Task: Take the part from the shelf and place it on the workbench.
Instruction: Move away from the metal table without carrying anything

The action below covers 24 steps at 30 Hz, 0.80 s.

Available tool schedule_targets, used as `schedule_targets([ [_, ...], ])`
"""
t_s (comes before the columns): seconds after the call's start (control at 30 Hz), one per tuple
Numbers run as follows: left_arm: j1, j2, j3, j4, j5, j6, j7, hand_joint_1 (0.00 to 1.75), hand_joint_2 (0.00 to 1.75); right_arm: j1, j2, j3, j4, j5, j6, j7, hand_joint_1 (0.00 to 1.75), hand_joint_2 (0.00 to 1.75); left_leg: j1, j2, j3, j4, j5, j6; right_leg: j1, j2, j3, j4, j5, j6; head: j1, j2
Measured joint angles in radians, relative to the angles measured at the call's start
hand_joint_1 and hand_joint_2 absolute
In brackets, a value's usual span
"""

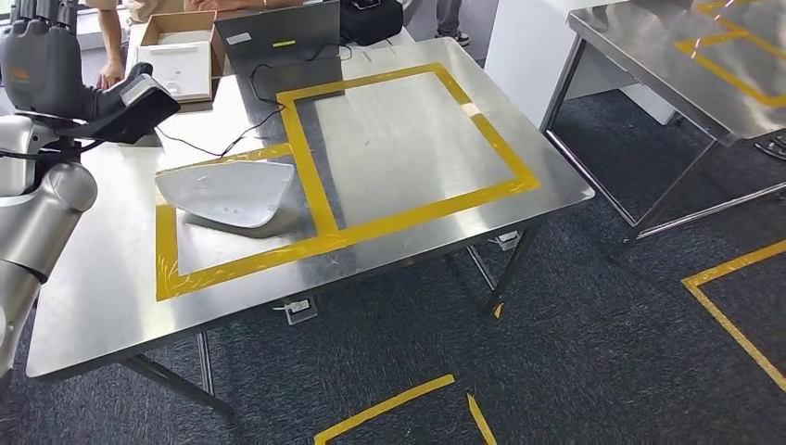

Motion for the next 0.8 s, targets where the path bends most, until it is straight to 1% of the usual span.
schedule_targets([
  [0.03, 0.003, 0.002, 0.0, -0.002, -0.003, 0.0, 0.001, 0.0, 0.0, 0.0, 0.0, 0.0, 0.0, 0.001, 0.0, -0.001, 0.0, 0.0, -0.002, 0.0, -0.012, 0.001, 0.009, -0.001, 0.004, 0.0, 0.039, -0.039, 0.025, -0.006, 0.0, 0.0],
  [0.07, 0.004, 0.004, 0.0, -0.005, -0.006, -0.001, 0.003, 0.0, 0.0, 0.0, -0.001, 0.0, 0.0, 0.002, 0.0, -0.002, 0.0, 0.0, -0.003, 0.0, -0.022, 0.003, 0.017, -0.003, 0.008, -0.001, 0.089, -0.104, 0.039, -0.015, 0.0, 0.0],
  [0.1, 0.005, 0.008, 0.0, -0.009, -0.007, -0.001, 0.004, 0.0, 0.0, -0.001, -0.002, 0.0, 0.0, 0.003, 0.0, -0.003, 0.0, 0.0, -0.005, 0.001, -0.03, 0.005, 0.024, -0.006, 0.013, -0.003, 0.14, -0.177, 0.04, -0.024, 0.0, 0.0],
  [0.13, 0.005, 0.012, 0.0, -0.013, -0.008, -0.001, 0.005, 0.0, 0.0, -0.001, -0.003, 0.0, 0.0, 0.004, 0.001, -0.004, 0.0, 0.0, -0.006, 0.003, -0.035, 0.005, 0.03, -0.011, 0.017, -0.004, 0.175, -0.232, 0.035, -0.031, -0.001, 0.0],
  [0.17, 0.005, 0.016, 0.0, -0.017, -0.009, -0.002, 0.006, 0.0, 0.0, -0.001, -0.004, 0.0, 0.0, 0.004, 0.001, -0.004, 0.0, 0.0, -0.006, 0.004, -0.037, 0.005, 0.037, -0.016, 0.02, -0.005, 0.195, -0.267, 0.026, -0.037, 0.0, 0.0],
  [0.2, 0.005, 0.019, 0.0, -0.02, -0.01, -0.002, 0.007, 0.0, 0.0, -0.001, -0.004, 0.0, 0.0, 0.004, 0.001, -0.005, 0.0, 0.0, -0.006, 0.006, -0.038, 0.002, 0.045, -0.021, 0.022, -0.005, 0.199, -0.28, 0.027, -0.041, 0.0, 0.0],
  [0.23, 0.006, 0.022, 0.0, -0.022, -0.011, -0.003, 0.008, 0.0, 0.0, 0.0, -0.004, 0.0, 0.0, 0.004, 0.0, -0.005, 0.0, 0.0, -0.005, 0.006, -0.04, 0.001, 0.051, -0.027, 0.02, -0.004, 0.196, -0.283, 0.035, -0.045, 0.0, 0.0],
  [0.27, 0.006, 0.025, 0.0, -0.024, -0.012, -0.004, 0.008, 0.0, 0.0, 0.0, -0.004, 0.0, 0.0, 0.004, 0.0, -0.005, 0.0, 0.0, -0.004, 0.005, -0.044, 0.003, 0.046, -0.034, 0.018, -0.005, 0.191, -0.287, 0.045, -0.05, 0.001, 0.0],
  [0.3, 0.007, 0.03, -0.001, -0.026, -0.013, -0.005, 0.009, 0.0, 0.0, -0.001, -0.003, 0.0, 0.0, 0.004, 0.0, -0.005, 0.0, 0.0, -0.003, 0.002, -0.051, 0.017, 0.026, -0.04, 0.015, -0.006, 0.185, -0.292, 0.056, -0.056, 0.0, 0.0],
  [0.33, 0.007, 0.037, -0.001, -0.027, -0.014, -0.005, 0.01, 0.0, 0.0, -0.001, -0.003, 0.0, 0.0, 0.004, -0.001, -0.005, 0.0, 0.0, -0.002, -0.001, -0.064, 0.049, -0.01, -0.048, 0.011, -0.007, 0.176, -0.295, 0.067, -0.06, -0.001, 0.0],
  [0.37, 0.007, 0.041, -0.001, -0.028, -0.016, -0.005, 0.011, 0.0, 0.0, 0.0, -0.003, 0.0, 0.0, 0.003, -0.002, -0.005, 0.0, 0.0, 0.001, -0.003, -0.08, 0.101, -0.057, -0.055, 0.01, -0.007, 0.164, -0.296, 0.078, -0.063, -0.002, 0.0],
  [0.4, 0.009, 0.045, -0.001, -0.029, -0.018, -0.005, 0.013, 0.0, 0.0, 0.0, -0.004, 0.0, 0.0, 0.003, -0.003, -0.005, 0.0, 0.0, 0.004, -0.004, -0.097, 0.165, -0.102, -0.061, 0.009, -0.007, 0.15, -0.296, 0.088, -0.064, -0.003, 0.0],
  [0.43, 0.013, 0.048, -0.001, -0.03, -0.02, -0.004, 0.013, 0.0, 0.0, 0.001, -0.003, 0.0, 0.0, 0.002, -0.004, -0.005, 0.0, 0.0, 0.008, -0.004, -0.109, 0.226, -0.13, -0.066, 0.008, -0.007, 0.136, -0.295, 0.099, -0.063, -0.003, 0.0],
  [0.47, 0.018, 0.049, -0.001, -0.03, -0.022, -0.003, 0.014, 0.0, 0.0, 0.001, -0.003, 0.0, 0.0, 0.002, -0.004, -0.005, 0.0, 0.0, 0.01, -0.004, -0.111, 0.267, -0.135, -0.071, 0.007, -0.007, 0.122, -0.294, 0.11, -0.061, -0.003, 0.0],
  [0.5, 0.021, 0.05, -0.001, -0.031, -0.025, -0.002, 0.014, 0.0, 0.0, 0.001, -0.003, 0.0, 0.0, 0.001, -0.005, -0.004, 0.0, 0.0, 0.013, -0.003, -0.098, 0.278, -0.119, -0.074, 0.005, -0.007, 0.107, -0.293, 0.121, -0.058, -0.003, 0.0],
  [0.53, 0.024, 0.05, -0.002, -0.032, -0.028, 0.0, 0.015, 0.0, 0.0, 0.001, -0.003, 0.0, 0.0, 0.001, -0.005, -0.004, 0.0, 0.0, 0.016, -0.003, -0.068, 0.253, -0.09, -0.077, 0.002, -0.008, 0.093, -0.291, 0.131, -0.054, -0.003, 0.0],
  [0.57, 0.025, 0.051, -0.002, -0.034, -0.032, 0.002, 0.015, 0.0, 0.0, 0.001, -0.003, -0.001, 0.0, 0.0, -0.006, -0.003, 0.0, 0.0, 0.019, -0.004, -0.023, 0.199, -0.068, -0.08, 0.0, -0.008, 0.08, -0.288, 0.14, -0.049, -0.004, 0.0],
  [0.6, 0.024, 0.051, -0.002, -0.036, -0.035, 0.003, 0.015, 0.0, 0.0, 0.001, -0.003, -0.001, 0.0, -0.001, -0.007, -0.002, 0.0, 0.0, 0.02, -0.005, 0.031, 0.128, -0.065, -0.082, -0.001, -0.007, 0.069, -0.284, 0.149, -0.042, -0.004, 0.0],
  [0.63, 0.024, 0.051, -0.003, -0.039, -0.037, 0.004, 0.016, 0.0, 0.0, 0.001, -0.003, -0.002, 0.0, -0.002, -0.008, -0.002, 0.0, 0.0, 0.019, -0.007, 0.075, 0.065, -0.072, -0.078, -0.001, -0.006, 0.061, -0.282, 0.157, -0.035, -0.004, 0.0],
  [0.67, 0.024, 0.052, -0.003, -0.042, -0.039, 0.005, 0.016, 0.0, 0.0, 0.002, -0.003, -0.003, 0.0, -0.004, -0.009, -0.003, 0.0, 0.0, 0.017, -0.008, 0.101, 0.021, -0.086, -0.072, -0.001, -0.006, 0.057, -0.281, 0.166, -0.028, -0.004, 0.0],
  [0.7, 0.024, 0.054, -0.003, -0.043, -0.039, 0.005, 0.016, 0.0, 0.0, 0.002, -0.004, -0.004, 0.0, -0.006, -0.01, -0.004, 0.0, 0.0, 0.014, -0.009, 0.109, 0.0, -0.095, -0.062, 0.0, -0.004, 0.055, -0.283, 0.176, -0.021, -0.003, 0.0],
  [0.73, 0.024, 0.055, -0.003, -0.043, -0.04, 0.005, 0.016, 0.0, 0.0, 0.003, -0.004, -0.005, 0.0, -0.007, -0.012, -0.005, 0.0, 0.0, 0.012, -0.007, 0.102, -0.003, -0.091, -0.05, 0.0, -0.004, 0.054, -0.287, 0.186, -0.014, -0.003, 0.0],
  [0.77, 0.023, 0.056, -0.003, -0.043, -0.04, 0.004, 0.016, 0.0, 0.0, 0.005, -0.004, -0.006, 0.0, -0.008, -0.014, -0.005, 0.0, 0.0, 0.012, -0.005, 0.093, -0.003, -0.083, -0.039, -0.002, -0.003, 0.051, -0.287, 0.186, -0.008, -0.004, 0.0],
  [0.8, 0.023, 0.057, -0.003, -0.042, -0.041, 0.004, 0.016, 0.0, 0.0, 0.007, -0.004, -0.007, 0.0, -0.008, -0.016, -0.005, 0.0, 0.0, 0.013, -0.002, 0.086, -0.004, -0.073, -0.028, -0.003, -0.003, 0.044, -0.277, 0.169, -0.003, -0.003, 0.0],
])
